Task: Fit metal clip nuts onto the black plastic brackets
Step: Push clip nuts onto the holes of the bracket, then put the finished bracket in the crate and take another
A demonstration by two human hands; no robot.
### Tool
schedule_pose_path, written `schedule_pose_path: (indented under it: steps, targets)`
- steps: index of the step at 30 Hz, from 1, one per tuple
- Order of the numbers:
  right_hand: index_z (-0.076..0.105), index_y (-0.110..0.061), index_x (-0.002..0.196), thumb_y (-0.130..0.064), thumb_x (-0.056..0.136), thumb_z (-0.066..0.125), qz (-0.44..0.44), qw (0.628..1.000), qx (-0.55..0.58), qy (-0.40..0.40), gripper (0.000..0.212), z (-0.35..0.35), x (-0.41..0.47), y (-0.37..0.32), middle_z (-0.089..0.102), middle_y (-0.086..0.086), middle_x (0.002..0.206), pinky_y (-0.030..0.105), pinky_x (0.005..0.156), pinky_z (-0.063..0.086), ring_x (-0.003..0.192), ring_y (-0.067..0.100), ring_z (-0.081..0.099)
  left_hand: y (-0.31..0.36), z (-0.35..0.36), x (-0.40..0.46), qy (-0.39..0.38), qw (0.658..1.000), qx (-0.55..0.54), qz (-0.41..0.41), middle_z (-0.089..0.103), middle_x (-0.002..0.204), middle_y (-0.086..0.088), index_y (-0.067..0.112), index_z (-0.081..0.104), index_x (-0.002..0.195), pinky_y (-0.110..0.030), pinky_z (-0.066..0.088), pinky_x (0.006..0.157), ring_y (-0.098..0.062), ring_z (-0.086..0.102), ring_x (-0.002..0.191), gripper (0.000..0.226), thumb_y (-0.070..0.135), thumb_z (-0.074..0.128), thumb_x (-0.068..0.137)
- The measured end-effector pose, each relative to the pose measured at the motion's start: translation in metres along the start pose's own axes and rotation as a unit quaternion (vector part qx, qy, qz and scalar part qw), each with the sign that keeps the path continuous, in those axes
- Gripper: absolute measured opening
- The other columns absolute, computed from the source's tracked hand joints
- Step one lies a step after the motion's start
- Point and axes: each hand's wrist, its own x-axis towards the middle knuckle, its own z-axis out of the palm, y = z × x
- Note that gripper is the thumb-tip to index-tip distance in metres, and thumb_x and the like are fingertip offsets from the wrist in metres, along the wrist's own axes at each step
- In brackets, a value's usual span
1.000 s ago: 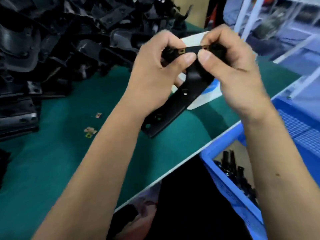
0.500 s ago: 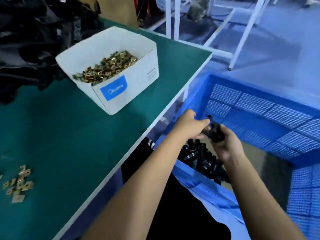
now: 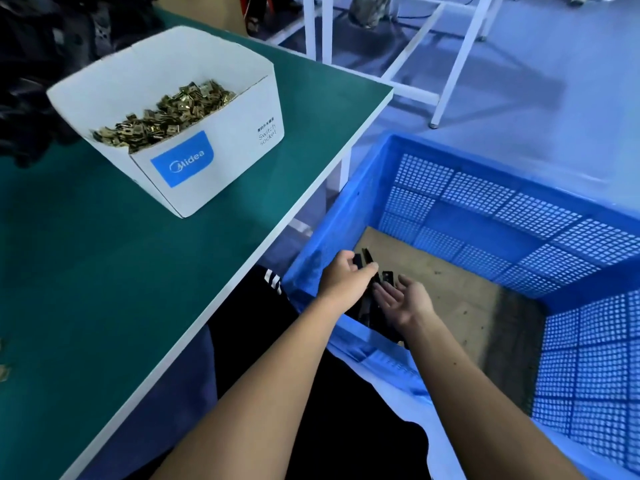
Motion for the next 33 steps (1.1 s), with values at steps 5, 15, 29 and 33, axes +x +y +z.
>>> schedule_pose_path:
  steps: [5, 15, 29, 33]
  targets:
    - [0.061, -0.009, 0.105, -0.015, 0.105, 0.050, -0.113, 0.990, -0.040, -0.068, 0.013, 0.051, -0.051, -0.028, 0.071, 0.003, 0.076, 0.026, 0.058, 0.052, 0.056, 0.013, 0.066, 0.081, -0.016, -0.029, 0.037, 0.979, -0.026, 0.198, 0.075, 0.109, 0.011, 0.023, 0.067, 0.116, -0.038, 0.057, 0.096, -0.014, 0.072, 0.101, 0.030, 0.034, 0.073, 0.088]
    - [0.063, -0.016, 0.093, -0.006, 0.100, 0.056, -0.441, 0.840, -0.150, -0.278, 0.014, 0.187, -0.221, -0.041, 0.067, 0.000, 0.071, 0.028, 0.061, 0.044, 0.056, 0.013, 0.053, 0.166, -0.160, -0.137, 0.218, 0.824, -0.177, 0.492, 0.072, 0.078, -0.008, 0.012, 0.066, 0.093, -0.040, 0.060, 0.065, -0.022, 0.069, 0.066, 0.009, 0.003, 0.064, 0.094]
    - [0.068, -0.022, 0.081, -0.015, 0.089, 0.065, -0.456, 0.502, -0.495, -0.543, 0.011, 0.323, -0.311, 0.219, 0.074, -0.001, 0.074, 0.033, 0.060, 0.054, 0.064, 0.014, 0.068, -0.048, -0.403, -0.246, 0.684, 0.675, -0.024, 0.275, 0.068, 0.069, 0.011, 0.021, 0.066, 0.085, -0.036, 0.055, 0.063, -0.014, 0.065, 0.064, 0.014, 0.016, 0.057, 0.094]
    - [0.072, -0.022, 0.100, -0.017, 0.087, 0.072, -0.415, 0.264, -0.608, -0.623, 0.014, 0.310, -0.330, 0.304, 0.073, -0.004, 0.090, 0.041, 0.081, 0.056, 0.085, 0.016, 0.068, -0.065, -0.422, -0.289, 0.746, 0.594, 0.029, 0.299, 0.064, 0.068, 0.006, 0.011, 0.065, 0.088, -0.028, 0.047, 0.058, -0.016, 0.061, 0.060, 0.012, 0.009, 0.057, 0.096]
